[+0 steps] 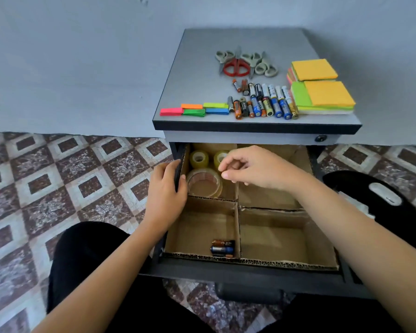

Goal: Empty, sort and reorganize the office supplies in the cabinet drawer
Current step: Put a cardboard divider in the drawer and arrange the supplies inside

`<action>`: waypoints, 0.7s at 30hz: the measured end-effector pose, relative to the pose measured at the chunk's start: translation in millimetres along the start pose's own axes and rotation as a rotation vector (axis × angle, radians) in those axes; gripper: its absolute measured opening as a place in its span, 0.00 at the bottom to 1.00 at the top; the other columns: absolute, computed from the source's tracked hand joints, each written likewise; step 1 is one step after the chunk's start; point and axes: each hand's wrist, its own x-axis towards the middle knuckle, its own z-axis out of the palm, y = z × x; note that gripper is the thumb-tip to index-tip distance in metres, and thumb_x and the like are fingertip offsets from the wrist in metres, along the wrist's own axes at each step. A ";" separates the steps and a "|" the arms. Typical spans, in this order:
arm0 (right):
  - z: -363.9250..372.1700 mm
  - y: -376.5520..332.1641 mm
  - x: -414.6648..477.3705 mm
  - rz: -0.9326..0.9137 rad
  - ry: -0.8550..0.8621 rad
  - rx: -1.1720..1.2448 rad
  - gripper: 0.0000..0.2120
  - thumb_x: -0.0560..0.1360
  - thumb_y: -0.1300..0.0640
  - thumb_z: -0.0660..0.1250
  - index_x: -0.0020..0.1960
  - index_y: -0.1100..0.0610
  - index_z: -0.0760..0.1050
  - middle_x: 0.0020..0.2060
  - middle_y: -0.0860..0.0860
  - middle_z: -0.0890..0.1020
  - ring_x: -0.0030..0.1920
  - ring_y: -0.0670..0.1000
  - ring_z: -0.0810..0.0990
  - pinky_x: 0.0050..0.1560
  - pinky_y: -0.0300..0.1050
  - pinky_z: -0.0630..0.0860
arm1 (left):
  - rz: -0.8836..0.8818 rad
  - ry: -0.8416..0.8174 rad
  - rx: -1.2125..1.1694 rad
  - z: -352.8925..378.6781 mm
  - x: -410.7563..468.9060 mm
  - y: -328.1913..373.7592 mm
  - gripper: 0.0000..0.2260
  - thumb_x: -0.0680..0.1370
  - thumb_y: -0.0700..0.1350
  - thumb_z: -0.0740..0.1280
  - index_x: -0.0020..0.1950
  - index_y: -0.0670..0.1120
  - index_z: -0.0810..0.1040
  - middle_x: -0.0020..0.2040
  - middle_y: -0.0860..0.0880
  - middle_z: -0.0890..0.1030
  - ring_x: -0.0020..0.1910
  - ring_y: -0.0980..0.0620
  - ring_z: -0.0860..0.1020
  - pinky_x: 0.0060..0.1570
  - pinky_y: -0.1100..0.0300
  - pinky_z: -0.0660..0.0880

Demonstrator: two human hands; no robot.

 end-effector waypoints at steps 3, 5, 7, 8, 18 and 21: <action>-18.4 -4.8 0.6 -0.002 0.192 0.066 0.04 0.76 0.55 0.67 0.49 0.50 0.78 0.37 0.45 0.80 0.38 0.41 0.78 0.39 0.36 0.75 | 0.073 0.040 -0.056 -5.5 13.3 22.0 0.16 0.79 0.42 0.62 0.67 0.42 0.71 0.60 0.44 0.72 0.59 0.47 0.72 0.58 0.61 0.68; -30.9 -8.6 2.8 0.003 0.315 0.094 0.03 0.76 0.55 0.66 0.49 0.51 0.78 0.37 0.45 0.81 0.40 0.42 0.79 0.38 0.37 0.75 | 0.135 0.058 -0.089 -9.5 24.8 41.1 0.14 0.79 0.43 0.62 0.65 0.43 0.73 0.58 0.45 0.73 0.56 0.49 0.74 0.55 0.59 0.72; -42.4 -11.8 5.9 0.012 0.414 0.124 0.03 0.76 0.56 0.66 0.47 0.51 0.78 0.37 0.45 0.80 0.40 0.44 0.81 0.37 0.37 0.75 | 0.183 0.082 -0.088 -13.7 39.6 60.4 0.13 0.79 0.44 0.62 0.63 0.44 0.74 0.58 0.46 0.75 0.52 0.51 0.75 0.50 0.60 0.73; -47.8 -12.8 7.7 0.018 0.460 0.134 0.03 0.76 0.56 0.66 0.46 0.51 0.78 0.37 0.45 0.80 0.40 0.45 0.81 0.37 0.38 0.76 | 0.205 0.099 -0.075 -15.9 48.1 69.6 0.12 0.79 0.44 0.62 0.61 0.43 0.75 0.57 0.46 0.75 0.52 0.50 0.75 0.49 0.60 0.73; -85.5 -14.1 23.6 0.123 0.613 0.111 0.06 0.76 0.58 0.66 0.40 0.53 0.77 0.36 0.50 0.81 0.40 0.52 0.82 0.40 0.48 0.79 | 0.043 -0.215 0.227 -18.8 162.5 130.9 0.10 0.74 0.44 0.63 0.50 0.40 0.80 0.49 0.41 0.82 0.47 0.44 0.79 0.49 0.52 0.77; -88.3 -14.5 25.2 0.153 0.627 0.094 0.05 0.77 0.56 0.65 0.45 0.56 0.79 0.40 0.55 0.83 0.43 0.56 0.83 0.45 0.53 0.80 | 0.008 -0.344 0.290 -20.0 173.3 143.4 0.15 0.74 0.44 0.67 0.54 0.34 0.76 0.52 0.37 0.79 0.47 0.42 0.78 0.44 0.53 0.73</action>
